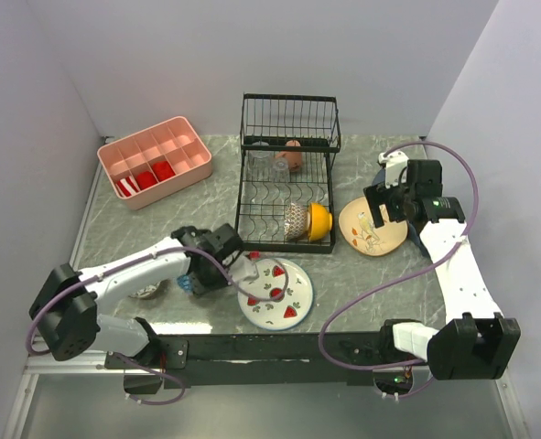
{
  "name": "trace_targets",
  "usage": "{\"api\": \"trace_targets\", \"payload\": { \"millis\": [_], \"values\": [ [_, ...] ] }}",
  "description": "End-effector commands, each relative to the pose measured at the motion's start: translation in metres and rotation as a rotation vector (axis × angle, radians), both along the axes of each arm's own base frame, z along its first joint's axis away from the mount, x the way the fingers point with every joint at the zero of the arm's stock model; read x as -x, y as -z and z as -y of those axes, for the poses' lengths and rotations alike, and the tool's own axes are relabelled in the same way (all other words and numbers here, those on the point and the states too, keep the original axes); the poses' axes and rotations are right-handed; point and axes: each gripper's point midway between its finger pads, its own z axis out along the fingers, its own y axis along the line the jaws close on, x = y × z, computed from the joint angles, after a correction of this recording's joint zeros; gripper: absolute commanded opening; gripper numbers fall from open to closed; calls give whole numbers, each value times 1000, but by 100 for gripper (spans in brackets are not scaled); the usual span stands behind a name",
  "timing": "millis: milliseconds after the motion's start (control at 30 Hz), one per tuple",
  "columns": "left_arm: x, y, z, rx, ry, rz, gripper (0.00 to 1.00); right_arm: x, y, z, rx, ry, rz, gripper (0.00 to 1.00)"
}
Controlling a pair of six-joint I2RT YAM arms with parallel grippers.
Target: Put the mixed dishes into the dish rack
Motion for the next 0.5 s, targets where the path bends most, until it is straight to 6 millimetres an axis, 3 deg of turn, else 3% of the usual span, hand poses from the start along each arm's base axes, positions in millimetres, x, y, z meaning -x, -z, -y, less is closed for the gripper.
{"api": "trace_targets", "payload": {
  "millis": [0,67,100,167,200,300,400,467],
  "values": [
    [-34,-66,28,152,-24,96,1,-11,-18,2,12,-1,48,100],
    [-42,-83,27,174,-36,108,1,-11,-16,1,3,3,24,100],
    [-55,-101,32,229,-64,131,1,-11,-17,-1,-12,3,19,100],
    [-70,-114,38,282,-111,139,1,-15,-26,-4,-32,5,21,100],
    [-86,-128,38,344,-169,159,1,-17,-30,-6,-42,5,25,100],
    [-112,-138,51,479,-259,132,1,-27,-45,-4,-30,8,49,100],
    [-126,-141,63,592,-271,124,1,-35,-53,2,-2,21,57,100],
    [-124,-146,75,677,-218,82,1,-37,-58,3,3,22,63,100]
  ]
}}
